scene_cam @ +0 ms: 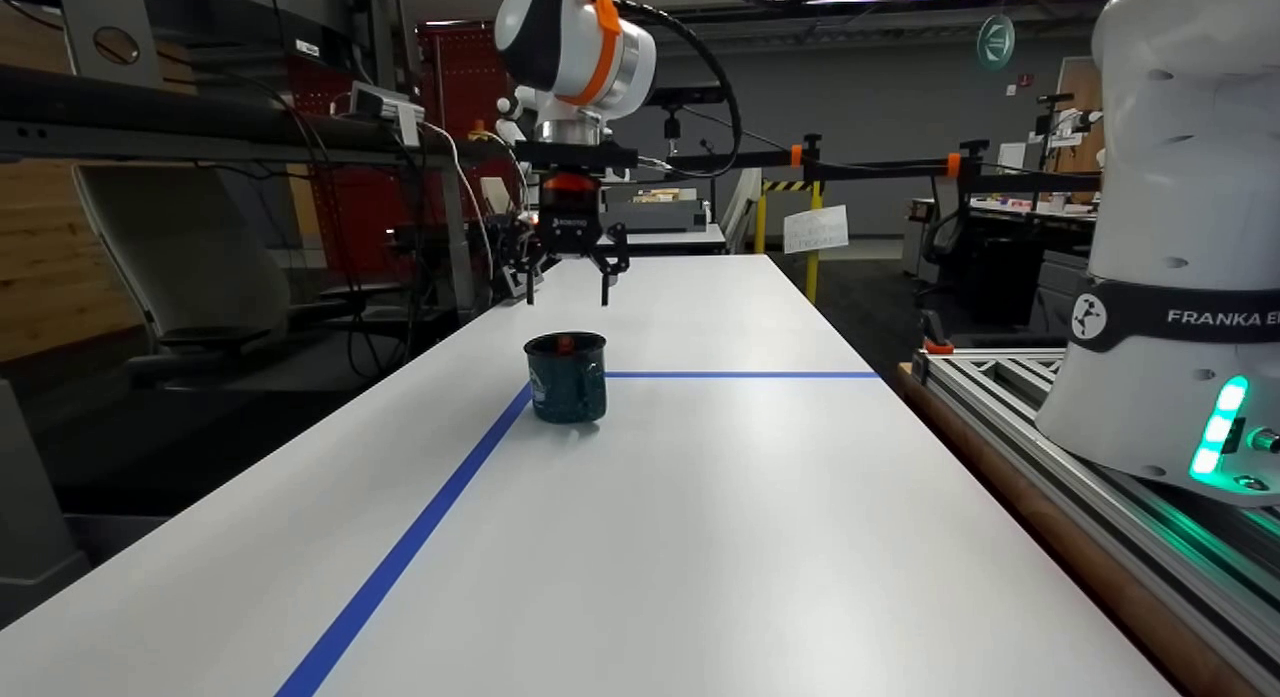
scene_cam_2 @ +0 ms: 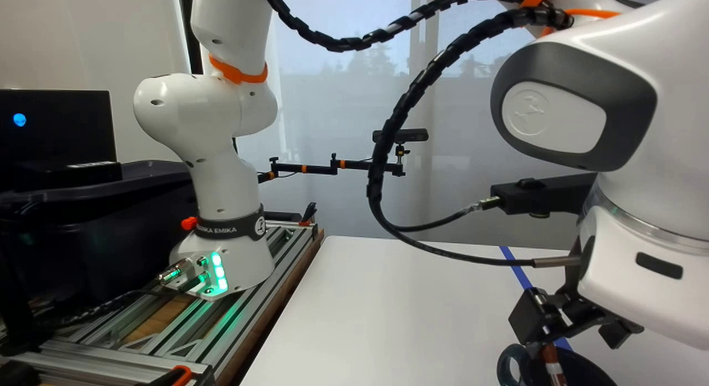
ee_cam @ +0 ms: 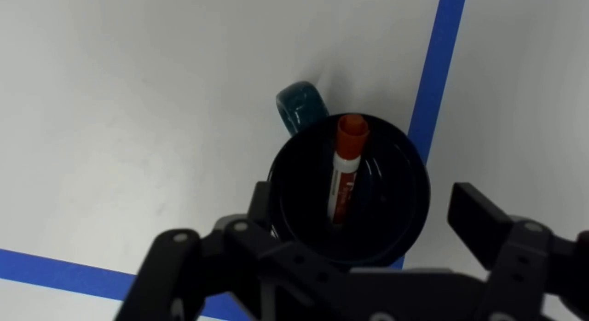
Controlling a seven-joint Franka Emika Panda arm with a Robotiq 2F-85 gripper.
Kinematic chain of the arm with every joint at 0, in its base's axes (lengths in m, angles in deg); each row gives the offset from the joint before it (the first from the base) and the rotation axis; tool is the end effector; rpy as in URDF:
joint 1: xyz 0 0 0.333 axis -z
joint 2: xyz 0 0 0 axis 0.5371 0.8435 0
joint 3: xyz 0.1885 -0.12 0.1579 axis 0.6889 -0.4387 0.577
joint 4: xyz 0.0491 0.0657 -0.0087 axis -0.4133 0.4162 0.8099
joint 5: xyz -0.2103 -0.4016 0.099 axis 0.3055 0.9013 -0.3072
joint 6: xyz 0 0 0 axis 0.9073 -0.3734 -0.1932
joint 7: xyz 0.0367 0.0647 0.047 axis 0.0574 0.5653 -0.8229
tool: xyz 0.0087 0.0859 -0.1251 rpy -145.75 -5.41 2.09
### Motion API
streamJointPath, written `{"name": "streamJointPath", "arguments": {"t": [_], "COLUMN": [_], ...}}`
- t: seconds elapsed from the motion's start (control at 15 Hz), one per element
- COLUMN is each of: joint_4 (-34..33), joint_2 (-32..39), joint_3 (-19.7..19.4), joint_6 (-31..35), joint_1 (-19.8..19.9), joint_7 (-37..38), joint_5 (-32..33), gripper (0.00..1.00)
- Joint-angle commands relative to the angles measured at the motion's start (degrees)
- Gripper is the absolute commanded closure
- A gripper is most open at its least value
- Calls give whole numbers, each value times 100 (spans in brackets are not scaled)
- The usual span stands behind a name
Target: Take the red marker out of the green mug.
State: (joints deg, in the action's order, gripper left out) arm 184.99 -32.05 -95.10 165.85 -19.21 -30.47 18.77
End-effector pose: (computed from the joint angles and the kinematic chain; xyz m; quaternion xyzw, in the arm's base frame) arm 0.5558 -0.2434 0.1051 -0.7856 0.5970 0.0952 0.1318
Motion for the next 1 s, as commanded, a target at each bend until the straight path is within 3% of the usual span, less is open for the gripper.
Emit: {"name": "streamJointPath", "arguments": {"t": [0.0,0.2,0.33,0.73,0.93], "joint_4": [-393,-556,-648,-878,-961], "joint_2": [296,441,529,792,879], "joint_3": [74,121,156,174,159], "joint_6": [-172,-286,-391,-677,-832], "joint_1": [140,190,227,281,306], "joint_7": [-79,-71,-73,-20,4], "joint_5": [-235,-334,-418,-573,-586], "gripper": [23,42,44,35,38]}}
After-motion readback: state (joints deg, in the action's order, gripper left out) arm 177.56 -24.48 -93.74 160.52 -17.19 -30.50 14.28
